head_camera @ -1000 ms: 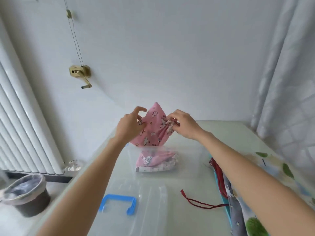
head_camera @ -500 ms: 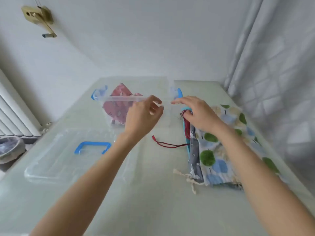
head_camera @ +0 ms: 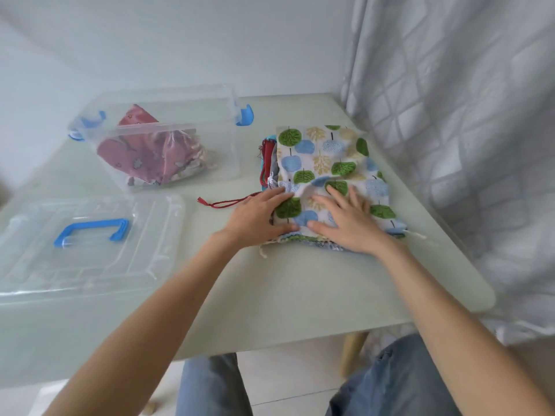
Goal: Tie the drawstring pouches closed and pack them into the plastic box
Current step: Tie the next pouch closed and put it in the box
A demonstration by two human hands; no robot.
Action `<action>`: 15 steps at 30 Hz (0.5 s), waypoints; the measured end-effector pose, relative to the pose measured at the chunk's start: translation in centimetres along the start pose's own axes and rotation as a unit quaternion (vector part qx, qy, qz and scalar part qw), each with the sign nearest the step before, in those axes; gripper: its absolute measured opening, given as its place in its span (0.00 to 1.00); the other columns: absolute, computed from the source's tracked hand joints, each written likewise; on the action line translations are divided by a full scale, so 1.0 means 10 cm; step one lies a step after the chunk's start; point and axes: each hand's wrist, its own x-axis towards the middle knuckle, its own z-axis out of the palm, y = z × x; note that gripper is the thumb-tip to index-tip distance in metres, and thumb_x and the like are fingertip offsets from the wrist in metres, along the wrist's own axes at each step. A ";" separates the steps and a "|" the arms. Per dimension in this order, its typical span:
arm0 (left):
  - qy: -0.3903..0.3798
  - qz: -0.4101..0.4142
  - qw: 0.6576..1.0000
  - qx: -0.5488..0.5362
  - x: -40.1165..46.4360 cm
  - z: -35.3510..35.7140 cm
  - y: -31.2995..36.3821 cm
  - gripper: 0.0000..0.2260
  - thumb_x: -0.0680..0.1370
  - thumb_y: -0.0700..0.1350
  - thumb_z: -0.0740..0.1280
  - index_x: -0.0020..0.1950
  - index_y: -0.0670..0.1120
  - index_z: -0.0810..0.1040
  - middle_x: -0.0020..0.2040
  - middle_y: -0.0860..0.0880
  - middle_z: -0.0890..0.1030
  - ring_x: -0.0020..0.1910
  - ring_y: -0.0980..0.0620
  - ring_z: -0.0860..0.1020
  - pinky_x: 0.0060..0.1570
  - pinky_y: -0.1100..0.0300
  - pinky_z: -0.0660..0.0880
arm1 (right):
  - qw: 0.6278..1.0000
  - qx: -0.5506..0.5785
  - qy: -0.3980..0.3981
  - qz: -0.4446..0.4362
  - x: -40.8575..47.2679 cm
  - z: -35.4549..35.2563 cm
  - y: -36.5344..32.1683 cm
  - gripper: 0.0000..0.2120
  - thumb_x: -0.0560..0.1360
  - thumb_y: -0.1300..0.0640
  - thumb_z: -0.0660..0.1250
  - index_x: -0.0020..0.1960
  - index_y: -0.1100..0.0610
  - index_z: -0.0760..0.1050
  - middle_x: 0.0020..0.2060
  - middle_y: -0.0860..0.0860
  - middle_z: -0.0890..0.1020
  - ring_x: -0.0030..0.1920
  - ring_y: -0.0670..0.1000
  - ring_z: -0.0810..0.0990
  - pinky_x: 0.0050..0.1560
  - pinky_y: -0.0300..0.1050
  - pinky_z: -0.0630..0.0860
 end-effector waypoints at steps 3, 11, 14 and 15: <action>0.076 -0.025 0.995 -0.067 0.08 -0.02 -0.22 0.31 0.71 0.59 0.70 0.71 0.52 0.66 0.74 0.51 0.64 0.71 0.49 0.65 0.68 0.53 0.64 | 1.000 0.005 0.008 0.005 0.26 0.01 -0.15 0.30 0.76 0.34 0.52 0.75 0.42 0.51 0.77 0.50 0.45 0.74 0.65 0.36 0.69 0.71 0.38; 0.202 0.006 0.973 -0.116 -0.12 -0.05 -0.38 0.11 0.69 0.54 0.73 0.48 0.51 0.81 0.40 0.54 0.77 0.37 0.57 0.74 0.40 0.63 0.70 | 0.948 0.199 0.243 -0.044 0.26 -0.09 0.02 0.13 0.77 0.58 0.63 0.60 0.55 0.77 0.65 0.54 0.74 0.67 0.56 0.66 0.68 0.44 0.58; 0.143 0.023 0.982 -0.118 -0.20 -0.06 -0.45 0.14 0.66 0.50 0.77 0.50 0.51 0.81 0.40 0.56 0.74 0.37 0.63 0.73 0.41 0.68 0.68 | 0.933 0.156 0.324 0.000 -0.01 -0.08 0.22 0.17 0.69 0.69 0.61 0.50 0.56 0.81 0.51 0.53 0.81 0.55 0.57 0.71 0.52 0.38 0.61; 0.143 0.025 0.982 -0.121 -0.20 -0.05 -0.46 0.14 0.66 0.47 0.78 0.50 0.49 0.82 0.40 0.55 0.74 0.37 0.63 0.73 0.41 0.68 0.69 | 0.936 0.137 0.323 0.023 -0.09 -0.05 0.30 0.18 0.67 0.71 0.61 0.50 0.55 0.81 0.50 0.53 0.80 0.53 0.58 0.71 0.50 0.38 0.60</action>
